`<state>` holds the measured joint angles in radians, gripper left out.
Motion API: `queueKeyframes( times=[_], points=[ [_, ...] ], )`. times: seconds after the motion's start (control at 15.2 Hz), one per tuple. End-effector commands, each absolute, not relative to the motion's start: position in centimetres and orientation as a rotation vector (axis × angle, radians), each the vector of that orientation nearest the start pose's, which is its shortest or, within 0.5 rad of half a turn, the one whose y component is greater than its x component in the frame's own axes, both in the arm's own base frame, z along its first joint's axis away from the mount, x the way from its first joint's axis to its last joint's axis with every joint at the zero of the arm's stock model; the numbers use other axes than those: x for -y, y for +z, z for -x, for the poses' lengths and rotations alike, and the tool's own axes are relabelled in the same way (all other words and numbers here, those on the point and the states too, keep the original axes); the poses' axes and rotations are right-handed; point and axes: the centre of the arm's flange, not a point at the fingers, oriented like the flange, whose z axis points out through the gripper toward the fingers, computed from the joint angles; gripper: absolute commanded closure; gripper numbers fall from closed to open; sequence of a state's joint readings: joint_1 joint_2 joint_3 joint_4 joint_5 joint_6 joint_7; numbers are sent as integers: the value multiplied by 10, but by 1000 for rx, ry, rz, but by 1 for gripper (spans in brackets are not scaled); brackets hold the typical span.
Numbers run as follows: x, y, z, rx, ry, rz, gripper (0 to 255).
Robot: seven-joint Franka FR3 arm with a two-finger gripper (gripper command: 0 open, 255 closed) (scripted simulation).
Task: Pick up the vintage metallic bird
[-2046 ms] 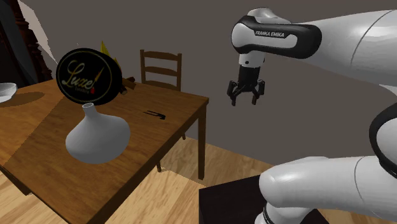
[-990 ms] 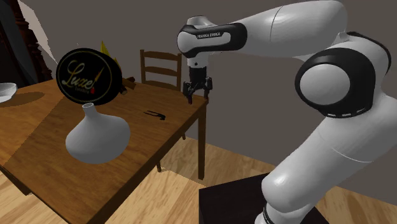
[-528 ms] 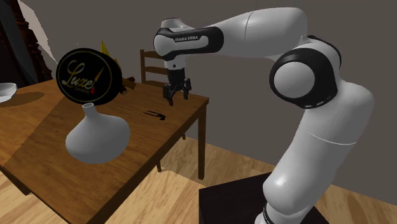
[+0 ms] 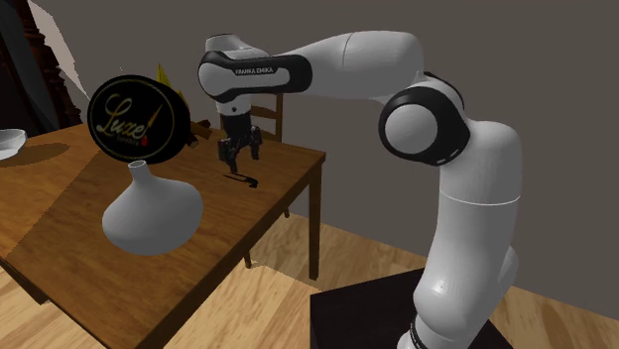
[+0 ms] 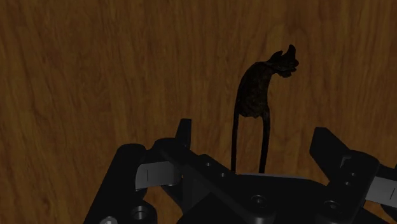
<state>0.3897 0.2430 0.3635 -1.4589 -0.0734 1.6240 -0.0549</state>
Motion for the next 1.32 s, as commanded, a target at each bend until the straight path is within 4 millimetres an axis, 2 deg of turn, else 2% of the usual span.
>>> queueKeyframes(
  times=[0.0, 0.4, 0.53, 0.59, 1.19, 1.25],
  points=[
    [-414, 541, -475, 1273, 97, 2882, 0],
    [-414, 510, -475, 1273, 97, 2882, 0],
    [-414, 506, -475, 1273, 97, 2882, 0],
    [-415, 507, -475, 1273, 97, 2882, 255],
    [-414, 506, -475, 1273, 97, 2882, 255],
    [-414, 512, -475, 1273, 97, 2882, 255]
  ],
)
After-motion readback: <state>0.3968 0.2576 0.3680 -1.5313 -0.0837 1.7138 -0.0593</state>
